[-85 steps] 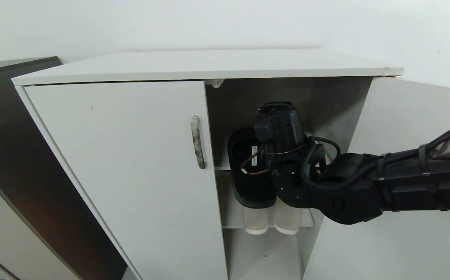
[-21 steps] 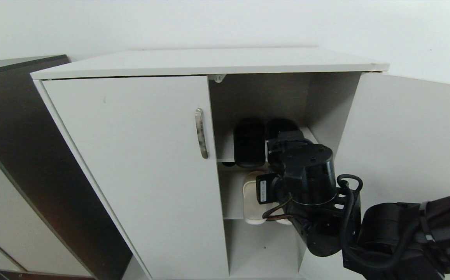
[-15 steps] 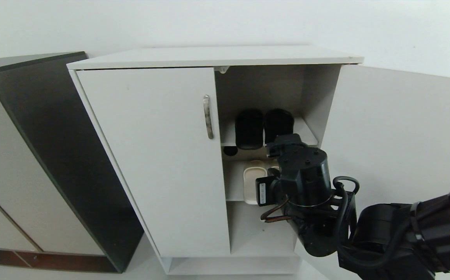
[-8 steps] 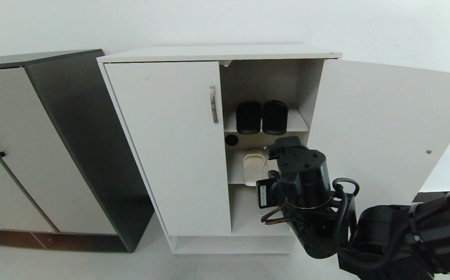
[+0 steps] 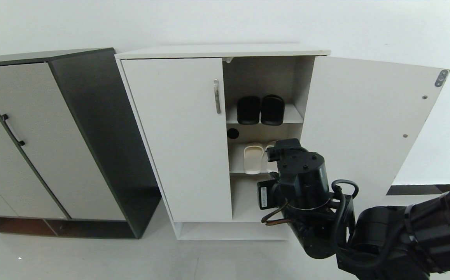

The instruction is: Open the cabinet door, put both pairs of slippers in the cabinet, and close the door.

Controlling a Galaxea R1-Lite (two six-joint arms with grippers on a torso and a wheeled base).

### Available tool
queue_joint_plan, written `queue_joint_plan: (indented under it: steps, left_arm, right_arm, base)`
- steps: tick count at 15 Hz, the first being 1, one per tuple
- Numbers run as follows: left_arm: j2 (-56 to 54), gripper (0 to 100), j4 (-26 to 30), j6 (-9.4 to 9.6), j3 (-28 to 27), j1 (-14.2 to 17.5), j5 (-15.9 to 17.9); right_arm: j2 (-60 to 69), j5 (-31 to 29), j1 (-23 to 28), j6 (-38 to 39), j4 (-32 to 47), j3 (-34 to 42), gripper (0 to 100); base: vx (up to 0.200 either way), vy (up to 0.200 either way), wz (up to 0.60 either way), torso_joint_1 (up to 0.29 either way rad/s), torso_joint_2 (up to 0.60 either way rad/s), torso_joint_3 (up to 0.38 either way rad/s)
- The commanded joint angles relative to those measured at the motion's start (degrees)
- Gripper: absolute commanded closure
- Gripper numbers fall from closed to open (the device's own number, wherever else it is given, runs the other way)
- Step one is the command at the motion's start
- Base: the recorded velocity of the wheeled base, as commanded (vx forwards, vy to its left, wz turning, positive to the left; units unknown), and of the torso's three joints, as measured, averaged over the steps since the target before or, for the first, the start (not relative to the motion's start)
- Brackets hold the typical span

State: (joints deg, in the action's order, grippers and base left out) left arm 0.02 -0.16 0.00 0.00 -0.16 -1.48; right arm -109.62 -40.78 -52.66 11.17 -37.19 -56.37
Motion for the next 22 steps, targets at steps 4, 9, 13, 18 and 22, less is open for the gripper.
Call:
queue_joint_plan:
  steps: [4, 9, 13, 18, 22]
  left_arm:
    - [-0.02, 100, -0.02, 0.00, 0.00, 0.07, -0.02]
    - [-0.02, 100, -0.02, -0.09, 0.00, -0.02, -0.02]
    - [-0.02, 100, -0.02, -0.09, 0.00, -0.02, -0.02]
    - [-0.02, 100, -0.02, -0.09, 0.00, -0.02, -0.02]
    - [0.06, 100, -0.02, -0.09, 0.00, -0.02, -0.02]
  right_arm:
    - [-0.42, 0.00, -0.16, -0.36, -0.95, 0.21, 100]
    - [-1.39, 0.52, -0.16, -4.84, -10.62, 3.90, 100]
    - [-1.83, 0.52, 0.02, -5.54, -11.67, 4.16, 100]
    - [-1.92, 0.52, 0.02, -5.54, -11.67, 4.16, 100]
    - [-2.00, 0.52, 0.02, -5.54, -11.67, 4.16, 100]
  base:
    - [0.000, 0.000, 0.00, 0.000, 0.00, 0.000]
    - [0.000, 0.000, 0.00, 0.000, 0.00, 0.000]
    - [0.000, 0.000, 0.00, 0.002, -0.03, -0.034]
    - [0.000, 0.000, 0.00, 0.034, -0.32, -0.338]
    - [0.000, 0.000, 0.00, 0.084, -0.49, -0.347]
